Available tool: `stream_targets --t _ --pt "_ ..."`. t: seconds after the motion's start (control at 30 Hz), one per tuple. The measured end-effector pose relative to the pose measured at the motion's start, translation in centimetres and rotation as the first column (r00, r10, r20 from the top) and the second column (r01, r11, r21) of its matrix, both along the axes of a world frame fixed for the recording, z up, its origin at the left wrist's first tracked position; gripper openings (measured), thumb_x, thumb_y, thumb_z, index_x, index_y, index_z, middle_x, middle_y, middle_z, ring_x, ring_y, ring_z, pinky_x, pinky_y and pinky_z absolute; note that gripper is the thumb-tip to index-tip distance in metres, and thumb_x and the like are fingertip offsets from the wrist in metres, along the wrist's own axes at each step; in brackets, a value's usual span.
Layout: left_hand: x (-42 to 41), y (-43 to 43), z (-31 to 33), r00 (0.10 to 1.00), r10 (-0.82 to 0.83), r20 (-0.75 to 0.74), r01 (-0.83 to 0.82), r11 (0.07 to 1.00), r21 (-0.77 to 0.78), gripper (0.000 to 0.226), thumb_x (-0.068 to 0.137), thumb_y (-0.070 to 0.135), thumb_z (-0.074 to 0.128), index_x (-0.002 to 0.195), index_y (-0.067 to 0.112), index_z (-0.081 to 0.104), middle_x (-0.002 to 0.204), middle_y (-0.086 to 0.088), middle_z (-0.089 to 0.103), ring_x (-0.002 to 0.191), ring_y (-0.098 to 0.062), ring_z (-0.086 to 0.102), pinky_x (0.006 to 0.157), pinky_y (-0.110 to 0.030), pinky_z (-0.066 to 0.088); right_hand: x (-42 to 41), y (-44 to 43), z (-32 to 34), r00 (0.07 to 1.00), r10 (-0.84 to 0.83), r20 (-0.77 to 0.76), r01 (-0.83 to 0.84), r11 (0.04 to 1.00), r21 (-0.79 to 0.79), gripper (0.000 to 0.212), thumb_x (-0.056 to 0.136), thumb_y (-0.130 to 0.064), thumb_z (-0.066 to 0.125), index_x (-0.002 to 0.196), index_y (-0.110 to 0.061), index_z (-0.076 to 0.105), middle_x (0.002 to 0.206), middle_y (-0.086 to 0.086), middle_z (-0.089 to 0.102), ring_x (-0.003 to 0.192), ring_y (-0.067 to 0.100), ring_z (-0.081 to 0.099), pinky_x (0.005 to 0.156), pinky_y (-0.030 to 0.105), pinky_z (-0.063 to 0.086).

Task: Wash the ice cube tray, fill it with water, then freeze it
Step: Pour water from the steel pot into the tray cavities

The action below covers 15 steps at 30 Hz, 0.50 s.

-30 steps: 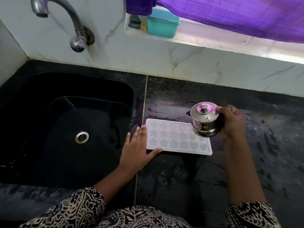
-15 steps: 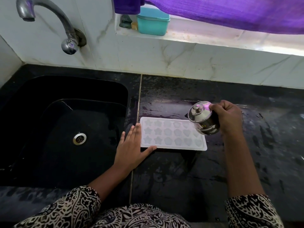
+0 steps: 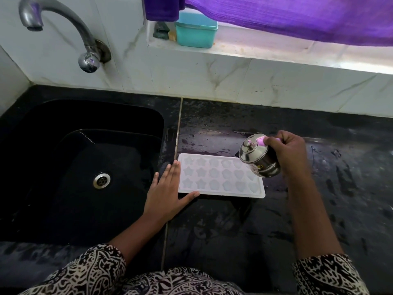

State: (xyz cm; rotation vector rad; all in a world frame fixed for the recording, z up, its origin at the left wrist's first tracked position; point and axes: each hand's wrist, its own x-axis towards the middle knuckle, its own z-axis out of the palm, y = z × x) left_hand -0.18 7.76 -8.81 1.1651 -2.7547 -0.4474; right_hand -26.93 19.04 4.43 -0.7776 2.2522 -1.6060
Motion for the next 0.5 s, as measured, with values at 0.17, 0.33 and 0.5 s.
stream_targets --t 0.17,0.33,0.5 --pt "-0.01 0.00 -0.01 1.000 0.005 0.006 -0.005 1.000 -0.004 0.110 0.075 0.091 0.004 0.156 0.017 -0.001 0.164 0.002 0.007 0.150 -0.012 0.006 0.121 -0.042 0.008 -0.21 -0.20 0.04 0.999 0.032 -0.039 -0.031 0.999 0.016 0.034 0.078 -0.012 0.068 0.057 -0.018 0.042 0.054 -0.001 0.048 0.043 -0.001 0.049 0.041 0.016 0.042" --pt "-0.03 0.04 0.07 1.000 0.006 0.014 -0.006 1.000 -0.005 0.111 0.074 0.091 0.002 0.156 0.016 -0.001 0.164 0.002 0.007 0.150 -0.013 0.006 0.121 -0.042 0.008 -0.46 -0.45 0.13 0.995 0.058 -0.085 -0.054 0.997 0.055 0.033 0.079 -0.013 0.068 0.058 -0.017 0.043 0.056 0.003 0.048 0.053 0.012 0.049 0.049 0.024 0.046" --pt "-0.06 0.06 0.14 1.000 0.007 0.015 -0.007 1.000 -0.008 0.111 0.074 0.090 0.001 0.156 0.016 0.000 0.164 0.001 0.008 0.150 -0.013 0.007 0.121 -0.042 0.008 -0.43 -0.55 0.12 0.992 0.069 -0.103 -0.063 0.996 0.059 0.035 0.078 -0.013 0.068 0.055 -0.018 0.042 0.054 0.000 0.046 0.050 0.009 0.047 0.049 0.024 0.045"
